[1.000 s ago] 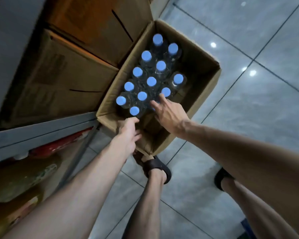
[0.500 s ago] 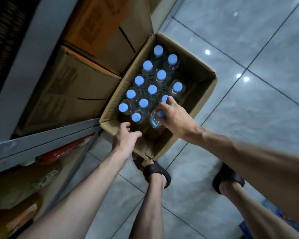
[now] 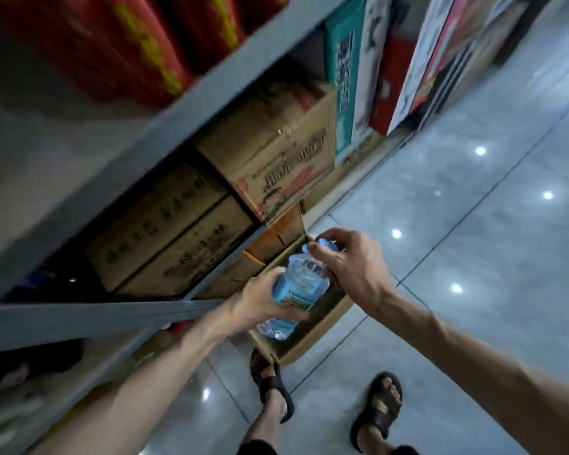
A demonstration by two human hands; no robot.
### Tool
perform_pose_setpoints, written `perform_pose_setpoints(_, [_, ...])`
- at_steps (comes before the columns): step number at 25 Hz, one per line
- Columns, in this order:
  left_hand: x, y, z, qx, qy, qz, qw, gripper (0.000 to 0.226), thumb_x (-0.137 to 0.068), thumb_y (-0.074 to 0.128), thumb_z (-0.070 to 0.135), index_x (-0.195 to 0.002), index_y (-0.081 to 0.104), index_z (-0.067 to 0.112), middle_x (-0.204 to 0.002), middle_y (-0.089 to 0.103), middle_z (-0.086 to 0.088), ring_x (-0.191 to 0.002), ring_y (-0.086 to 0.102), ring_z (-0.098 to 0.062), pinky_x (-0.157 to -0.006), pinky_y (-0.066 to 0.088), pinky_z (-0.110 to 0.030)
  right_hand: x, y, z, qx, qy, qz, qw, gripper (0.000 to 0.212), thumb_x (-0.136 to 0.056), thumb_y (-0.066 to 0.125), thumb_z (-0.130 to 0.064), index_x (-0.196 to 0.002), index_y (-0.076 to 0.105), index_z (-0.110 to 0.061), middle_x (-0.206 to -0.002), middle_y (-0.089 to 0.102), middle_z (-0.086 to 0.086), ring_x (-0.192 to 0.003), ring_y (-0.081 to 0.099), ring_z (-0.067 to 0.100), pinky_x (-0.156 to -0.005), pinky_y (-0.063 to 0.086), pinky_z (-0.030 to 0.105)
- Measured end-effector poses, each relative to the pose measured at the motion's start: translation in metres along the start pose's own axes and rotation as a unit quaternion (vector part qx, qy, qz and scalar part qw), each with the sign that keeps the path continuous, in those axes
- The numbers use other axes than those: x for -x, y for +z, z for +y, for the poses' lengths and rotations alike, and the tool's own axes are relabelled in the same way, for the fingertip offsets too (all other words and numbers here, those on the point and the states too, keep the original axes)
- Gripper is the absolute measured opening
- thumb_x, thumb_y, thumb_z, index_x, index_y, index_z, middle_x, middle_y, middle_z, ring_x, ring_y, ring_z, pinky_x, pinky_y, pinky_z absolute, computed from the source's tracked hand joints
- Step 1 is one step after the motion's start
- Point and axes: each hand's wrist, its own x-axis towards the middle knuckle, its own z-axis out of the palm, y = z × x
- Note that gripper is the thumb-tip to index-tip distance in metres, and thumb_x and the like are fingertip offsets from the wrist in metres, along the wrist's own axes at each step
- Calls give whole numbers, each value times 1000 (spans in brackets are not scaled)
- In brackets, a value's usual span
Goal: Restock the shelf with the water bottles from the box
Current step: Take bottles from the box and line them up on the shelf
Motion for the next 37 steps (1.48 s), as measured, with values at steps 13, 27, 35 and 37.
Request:
perform_pose_setpoints(13, [277,-107,213,202,103,36,973,13,-88,67,27,-95,68,17,-79,73,4,-69,68,-7,-62,52,-18,133,-131,-310,-63,122,-179,974,46,-79,70,-54,-98,68,-12,-83,69,5,-57,63,14,-43,45,17])
perform_pose_setpoints(27, [273,-196,143,211,112,297,925,66,-46,88,48,-102,67,20,-94,75,6,-92,71,-11,-87,56,-34,83,-35,-403,50,-159,-215,962,29,-79,79,-24,-105,68,-18,-87,74,-8,-71,68,-6,-54,50,15])
perform_pose_setpoints(35, [219,-227,126,280,83,383,876,54,-68,84,13,-115,56,12,-103,68,1,-100,66,-20,-74,54,-21,-2,19,-416,221,-278,-167,920,46,-62,86,-37,-102,68,-22,-95,73,-8,-88,69,8,-82,58,33])
perform_pose_setpoints(37, [197,-236,113,214,17,372,903,85,-65,87,19,-136,42,8,-130,58,-6,-124,53,-25,-96,45,-28,-21,30,-417,249,-310,-138,907,57,-59,86,-42,-108,64,-21,-97,72,-7,-90,68,10,-81,57,35])
